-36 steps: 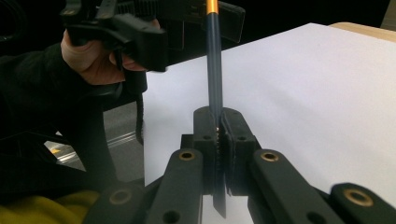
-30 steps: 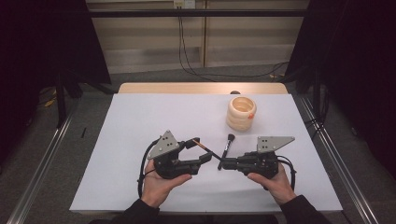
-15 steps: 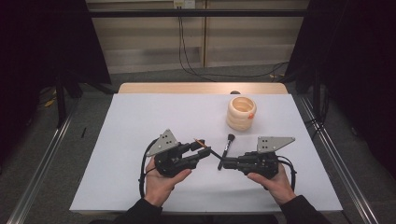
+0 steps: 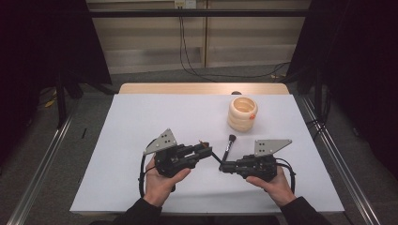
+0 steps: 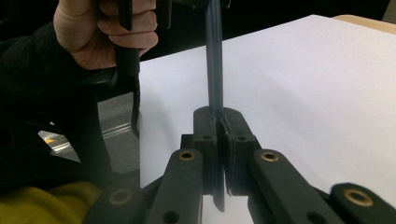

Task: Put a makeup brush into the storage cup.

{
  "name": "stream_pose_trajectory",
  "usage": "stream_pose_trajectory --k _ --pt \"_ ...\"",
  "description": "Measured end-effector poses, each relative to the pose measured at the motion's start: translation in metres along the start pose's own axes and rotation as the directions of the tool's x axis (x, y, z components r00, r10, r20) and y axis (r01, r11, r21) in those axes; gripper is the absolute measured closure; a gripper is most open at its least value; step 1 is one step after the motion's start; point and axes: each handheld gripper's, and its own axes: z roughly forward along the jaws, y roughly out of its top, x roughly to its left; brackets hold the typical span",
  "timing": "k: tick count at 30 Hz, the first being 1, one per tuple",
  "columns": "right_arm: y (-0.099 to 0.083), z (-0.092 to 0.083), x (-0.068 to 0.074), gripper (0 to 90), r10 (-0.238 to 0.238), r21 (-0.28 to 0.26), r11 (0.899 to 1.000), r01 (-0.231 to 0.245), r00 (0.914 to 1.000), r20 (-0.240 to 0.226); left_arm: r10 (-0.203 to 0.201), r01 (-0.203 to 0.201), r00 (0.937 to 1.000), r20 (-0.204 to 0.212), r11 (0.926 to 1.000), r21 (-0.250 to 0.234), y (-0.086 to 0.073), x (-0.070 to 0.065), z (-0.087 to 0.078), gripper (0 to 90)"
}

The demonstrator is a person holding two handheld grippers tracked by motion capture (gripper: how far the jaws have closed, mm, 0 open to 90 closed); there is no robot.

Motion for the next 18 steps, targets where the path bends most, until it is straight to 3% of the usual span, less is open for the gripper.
stream_pose_trajectory --k 7,8,13,14,18 --pt "-0.0017 0.0036 0.0022 85.4 -0.011 0.009 1.0 0.011 0.9998 -0.014 -0.001 0.001 0.9998 0.019 1.0 0.008 0.0026 -0.0037 0.0024 82.2" --pt "-0.0016 0.0038 0.0019 85.3 -0.006 0.001 1.0 0.006 0.9998 -0.019 -0.025 0.025 0.9994 0.025 0.9997 -0.001 0.0033 -0.003 0.0026 82.5" --pt "-0.0026 0.0047 0.0008 84.7 0.003 -0.009 1.0 -0.004 0.9997 -0.026 -0.011 0.01 0.9994 0.034 0.9999 0.008 0.0049 -0.0047 0.003 83.4" --pt "-0.003 0.0047 0.0005 84.0 0.009 -0.014 1.0 -0.009 0.9997 -0.025 -0.008 0.008 0.9986 0.052 1.0 0.004 0.0056 -0.0049 0.0027 83.9" --pt "-0.0034 0.0046 0.0 82.8 0.013 -0.023 1.0 -0.014 0.9995 -0.027 -0.008 0.008 0.999 0.044 0.9999 0.007 0.0066 -0.0077 0.0027 84.2"
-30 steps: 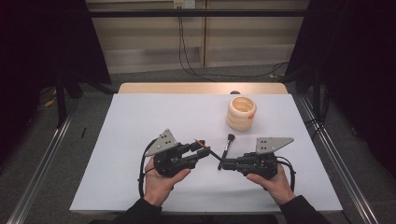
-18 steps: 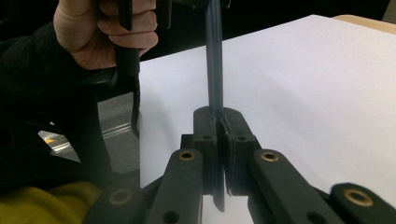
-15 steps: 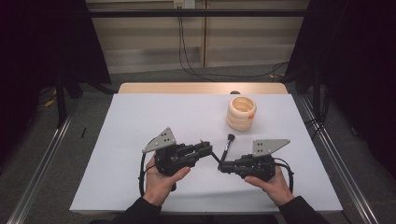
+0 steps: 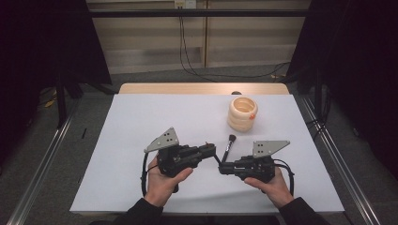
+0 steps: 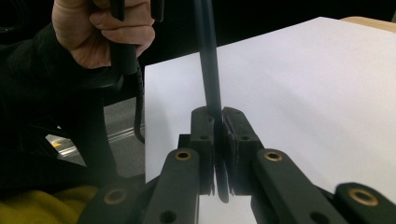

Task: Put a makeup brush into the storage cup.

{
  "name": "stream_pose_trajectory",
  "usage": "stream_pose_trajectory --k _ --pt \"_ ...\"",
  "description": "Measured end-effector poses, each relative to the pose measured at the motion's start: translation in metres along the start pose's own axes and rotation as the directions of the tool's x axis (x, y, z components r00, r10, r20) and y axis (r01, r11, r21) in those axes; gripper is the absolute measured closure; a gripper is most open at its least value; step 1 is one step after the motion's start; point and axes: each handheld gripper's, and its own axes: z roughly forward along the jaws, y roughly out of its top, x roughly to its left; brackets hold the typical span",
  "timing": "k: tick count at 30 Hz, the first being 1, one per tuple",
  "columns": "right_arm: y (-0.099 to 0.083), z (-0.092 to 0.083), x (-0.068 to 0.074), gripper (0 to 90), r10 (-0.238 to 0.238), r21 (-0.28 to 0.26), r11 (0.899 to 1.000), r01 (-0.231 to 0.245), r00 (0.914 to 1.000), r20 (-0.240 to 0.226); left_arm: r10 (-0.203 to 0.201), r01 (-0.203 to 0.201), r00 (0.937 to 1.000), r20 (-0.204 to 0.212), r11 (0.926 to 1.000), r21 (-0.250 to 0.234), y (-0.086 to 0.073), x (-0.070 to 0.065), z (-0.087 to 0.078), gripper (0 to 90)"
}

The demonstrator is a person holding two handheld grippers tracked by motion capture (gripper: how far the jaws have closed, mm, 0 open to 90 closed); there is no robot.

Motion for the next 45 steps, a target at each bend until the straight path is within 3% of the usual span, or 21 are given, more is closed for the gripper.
stream_pose_trajectory --k 3,6,11,12,14,16,19,20,23,25,27,33,39,45 --pt "0.0 -0.001 0.001 75.1 0.0 -0.01 1.0 0.0 1.0 0.001 0.017 -0.017 0.9998 -0.013 0.9998 0.007 0.001 -0.002 -0.001 84.4" --pt "0.0 -0.001 0.002 60.4 0.001 -0.018 1.0 0.0 0.9998 0.021 0.037 -0.037 0.9989 -0.03 0.9993 0.011 0.003 -0.003 -0.003 84.5" --pt "0.001 -0.002 0.003 49.8 -0.005 -0.031 0.999 0.006 0.9993 0.038 0.035 -0.035 0.9988 -0.034 0.9993 0.014 0.003 -0.002 -0.004 84.5" --pt "0.001 -0.003 0.003 40.4 0.0 -0.04 0.999 0.002 0.9987 0.05 0.036 -0.035 0.9985 -0.042 0.9992 0.017 0.003 -0.002 -0.005 84.5" --pt "0.001 -0.003 0.002 36.4 0.002 -0.044 0.999 0.001 0.9984 0.056 0.033 -0.033 0.9987 -0.039 0.9993 0.018 0.003 -0.001 -0.005 84.5" --pt "0.002 -0.004 0.001 22.6 0.006 -0.061 0.998 -0.002 0.9968 0.079 0.035 -0.034 0.9984 -0.044 0.9993 0.019 0.003 0.0 -0.007 84.5" --pt "0.002 -0.004 0.001 18.2 0.016 -0.069 0.998 -0.011 0.9966 0.08 0.034 -0.033 0.9984 -0.045 0.9993 0.02 0.003 0.001 -0.008 84.4" --pt "0.003 -0.004 0.001 9.9 0.023 -0.076 0.997 -0.016 0.996 0.086 0.039 -0.038 0.998 -0.049 0.9989 0.028 0.004 0.001 -0.009 84.4" --pt "0.003 -0.005 0.0 7.2 0.04 -0.085 0.996 -0.033 0.9959 0.081 0.054 -0.052 0.9974 -0.047 0.9978 0.041 0.005 0.0 -0.009 84.4" --pt "0.003 -0.006 -0.001 0.7 0.057 -0.091 0.995 -0.048 0.9938 0.096 0.059 -0.057 0.9971 -0.049 0.9974 0.044 0.005 -0.001 -0.009 84.4" --pt "0.003 -0.008 -0.001 0.6 0.04 -0.088 0.996 -0.03 0.9927 0.114 0.058 -0.056 0.9972 -0.047 0.9974 0.046 0.005 -0.001 -0.009 84.4" --pt "0.003 -0.009 -0.001 0.0 0.034 -0.091 0.996 -0.027 0.9963 0.079 0.049 -0.046 0.9974 -0.054 0.9973 0.058 0.008 0.003 -0.013 84.4" --pt "0.002 -0.009 0.001 0.6 0.013 -0.083 0.997 -0.003 0.9936 0.113 0.069 -0.063 0.9953 -0.068 0.9943 0.086 0.014 0.005 -0.019 84.4" --pt "0.002 -0.008 0.0 1.5 0.011 -0.068 0.998 -0.004 0.9943 0.106 0.069 -0.059 0.9941 -0.083 0.9914 0.117 0.015 0.006 -0.02 84.4"
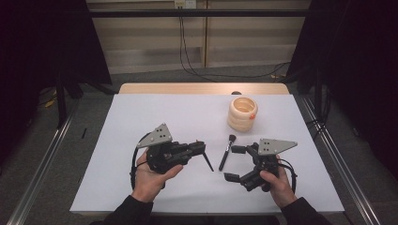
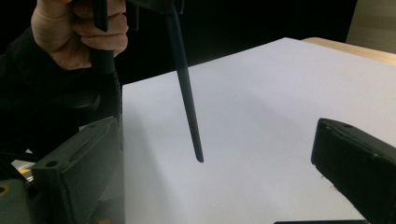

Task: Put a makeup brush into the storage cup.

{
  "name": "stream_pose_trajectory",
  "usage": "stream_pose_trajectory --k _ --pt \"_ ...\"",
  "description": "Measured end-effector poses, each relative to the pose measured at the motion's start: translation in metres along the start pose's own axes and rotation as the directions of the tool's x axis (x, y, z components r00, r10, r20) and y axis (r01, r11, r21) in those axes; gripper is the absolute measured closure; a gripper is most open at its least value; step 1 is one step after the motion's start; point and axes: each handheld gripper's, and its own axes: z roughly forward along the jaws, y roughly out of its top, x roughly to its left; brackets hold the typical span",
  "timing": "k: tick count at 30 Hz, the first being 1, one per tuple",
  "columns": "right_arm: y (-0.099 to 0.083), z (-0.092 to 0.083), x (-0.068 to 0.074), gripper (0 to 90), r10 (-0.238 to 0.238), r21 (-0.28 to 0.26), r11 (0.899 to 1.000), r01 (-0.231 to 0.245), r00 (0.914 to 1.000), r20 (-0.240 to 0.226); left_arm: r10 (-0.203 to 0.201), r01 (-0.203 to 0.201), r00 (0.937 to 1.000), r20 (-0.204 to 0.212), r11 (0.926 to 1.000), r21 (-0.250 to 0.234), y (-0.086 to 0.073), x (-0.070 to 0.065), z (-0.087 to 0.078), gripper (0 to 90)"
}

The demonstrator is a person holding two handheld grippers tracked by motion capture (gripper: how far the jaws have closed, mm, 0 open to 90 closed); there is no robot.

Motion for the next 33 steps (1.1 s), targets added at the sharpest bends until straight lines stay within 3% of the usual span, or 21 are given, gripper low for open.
stream_pose_trajectory --k 8,14,17,20,28,33 --pt "0.002 0.0 -0.001 8.3 0.008 0.01 1.0 -0.008 0.9999 0.01 0.035 -0.035 0.9993 0.014 0.9971 0.067 0.003 -0.001 0.006 84.4" --pt "0.003 0.001 -0.001 13.2 0.001 0.019 1.0 -0.001 0.9996 -0.029 0.036 -0.037 0.9992 0.018 0.9944 0.099 0.0 -0.002 0.013 84.4" --pt "0.004 0.004 0.0 14.6 -0.001 0.034 0.999 0.003 0.9984 -0.056 0.044 -0.047 0.9987 0.025 0.9896 0.136 -0.003 -0.003 0.019 84.4" --pt "0.005 0.006 0.002 15.8 -0.008 0.042 0.999 0.01 0.9983 -0.059 0.043 -0.046 0.9988 0.024 0.988 0.147 -0.003 -0.003 0.022 84.4" --pt "0.005 0.008 0.005 29.2 -0.016 0.056 0.998 0.02 0.9974 -0.07 0.033 -0.041 0.9979 0.055 0.9882 0.148 -0.005 -0.008 0.032 84.4" --pt "0.005 0.009 0.006 42.7 -0.016 0.064 0.998 0.022 0.9958 -0.09 0.036 -0.046 0.9968 0.072 0.9878 0.149 -0.003 -0.013 0.038 84.3"
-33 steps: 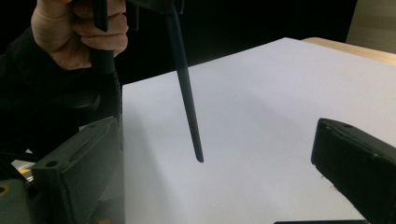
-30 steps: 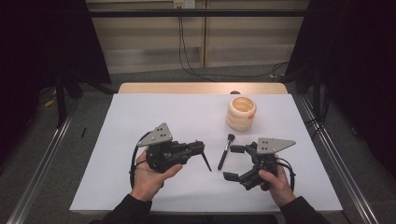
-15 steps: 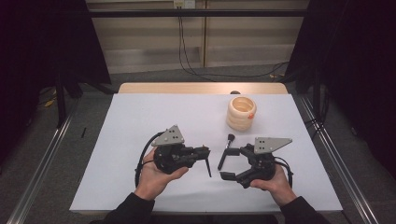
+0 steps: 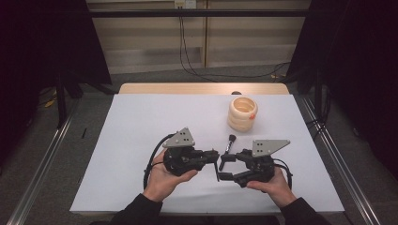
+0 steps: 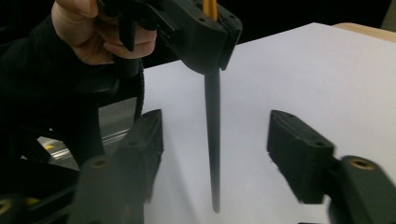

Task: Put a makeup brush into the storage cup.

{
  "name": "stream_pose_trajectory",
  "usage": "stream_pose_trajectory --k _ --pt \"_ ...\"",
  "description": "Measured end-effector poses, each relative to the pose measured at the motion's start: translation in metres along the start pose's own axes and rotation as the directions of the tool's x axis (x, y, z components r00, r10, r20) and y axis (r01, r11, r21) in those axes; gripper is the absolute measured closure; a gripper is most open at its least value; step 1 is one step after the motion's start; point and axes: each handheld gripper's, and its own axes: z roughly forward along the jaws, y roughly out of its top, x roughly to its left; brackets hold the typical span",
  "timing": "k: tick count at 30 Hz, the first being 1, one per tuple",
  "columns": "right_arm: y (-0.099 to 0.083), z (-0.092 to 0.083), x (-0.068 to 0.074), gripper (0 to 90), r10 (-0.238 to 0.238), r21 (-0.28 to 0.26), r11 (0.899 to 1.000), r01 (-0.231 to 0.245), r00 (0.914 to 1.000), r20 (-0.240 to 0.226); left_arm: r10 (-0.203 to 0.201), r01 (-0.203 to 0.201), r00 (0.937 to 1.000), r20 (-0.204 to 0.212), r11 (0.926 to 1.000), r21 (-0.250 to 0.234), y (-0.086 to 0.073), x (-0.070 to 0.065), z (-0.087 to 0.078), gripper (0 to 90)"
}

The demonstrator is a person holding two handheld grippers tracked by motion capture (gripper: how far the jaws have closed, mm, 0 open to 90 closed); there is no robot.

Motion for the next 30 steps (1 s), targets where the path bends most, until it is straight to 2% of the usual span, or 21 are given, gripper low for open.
stream_pose_trajectory --k 4,12,15,16,22,27,30 --pt "0.0 0.001 0.0 57.1 0.006 0.004 1.0 -0.006 0.9998 -0.021 0.003 -0.003 1.0 0.007 1.0 0.005 0.0 -0.002 0.004 84.4" --pt "-0.001 0.005 -0.001 70.5 0.011 0.01 1.0 -0.011 0.9992 -0.04 0.002 -0.002 0.9999 0.013 0.9999 0.01 -0.003 -0.004 0.009 84.4" --pt "-0.001 0.005 0.0 73.4 0.011 0.015 1.0 -0.01 0.9988 -0.048 0.0 0.0 0.9999 0.014 1.0 0.009 -0.003 -0.004 0.01 84.4" --pt "-0.001 0.006 0.0 74.9 0.011 0.014 1.0 -0.011 0.9989 -0.045 -0.005 0.005 0.9998 0.021 1.0 -0.003 -0.004 -0.004 0.01 84.3" --pt "-0.002 0.004 -0.003 82.1 0.028 0.008 1.0 -0.028 0.9991 -0.031 -0.004 0.004 0.9998 0.018 1.0 -0.001 -0.005 -0.004 0.012 84.3" --pt "-0.002 0.005 -0.002 83.3 0.021 0.011 1.0 -0.021 0.9991 -0.037 -0.014 0.014 0.9995 0.029 0.9997 -0.02 -0.006 -0.003 0.012 84.2" --pt "-0.002 0.004 -0.002 83.5 0.019 0.008 1.0 -0.019 0.9994 -0.029 -0.001 0.003 0.9995 0.031 0.9993 -0.037 -0.008 -0.003 0.013 84.1"
